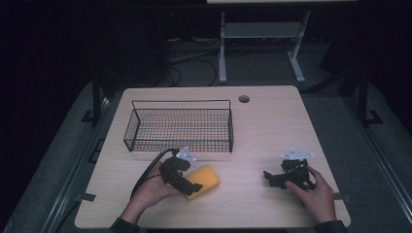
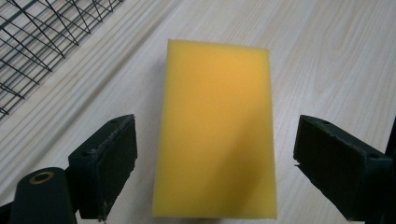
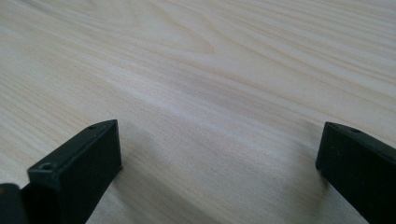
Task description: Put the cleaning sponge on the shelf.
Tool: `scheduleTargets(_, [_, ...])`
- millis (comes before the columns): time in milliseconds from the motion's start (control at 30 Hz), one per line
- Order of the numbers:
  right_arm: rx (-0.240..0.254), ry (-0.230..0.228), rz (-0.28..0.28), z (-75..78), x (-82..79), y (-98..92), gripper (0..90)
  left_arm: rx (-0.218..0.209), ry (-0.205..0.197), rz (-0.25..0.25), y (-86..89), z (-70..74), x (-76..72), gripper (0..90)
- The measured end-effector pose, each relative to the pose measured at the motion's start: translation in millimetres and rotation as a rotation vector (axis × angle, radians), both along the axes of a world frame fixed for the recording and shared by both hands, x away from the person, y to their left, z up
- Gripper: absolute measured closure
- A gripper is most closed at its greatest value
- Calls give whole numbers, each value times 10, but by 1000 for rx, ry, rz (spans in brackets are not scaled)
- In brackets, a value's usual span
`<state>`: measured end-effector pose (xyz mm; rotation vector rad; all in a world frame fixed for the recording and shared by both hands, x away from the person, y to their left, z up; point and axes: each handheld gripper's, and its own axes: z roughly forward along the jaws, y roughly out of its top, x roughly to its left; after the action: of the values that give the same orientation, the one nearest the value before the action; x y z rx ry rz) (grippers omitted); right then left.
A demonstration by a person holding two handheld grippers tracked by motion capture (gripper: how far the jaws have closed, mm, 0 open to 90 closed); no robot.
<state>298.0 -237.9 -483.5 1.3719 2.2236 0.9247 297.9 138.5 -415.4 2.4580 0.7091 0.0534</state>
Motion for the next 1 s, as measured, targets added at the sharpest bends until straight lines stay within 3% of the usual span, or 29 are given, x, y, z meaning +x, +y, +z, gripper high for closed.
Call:
scheduleTargets(467, [0,0,0,0,0,0,0,78,-24,-30,-157,-70,33,129])
scheduleTargets(1000, [0,0,0,0,0,0,0,134,-6,-62,-319,-251,52,130])
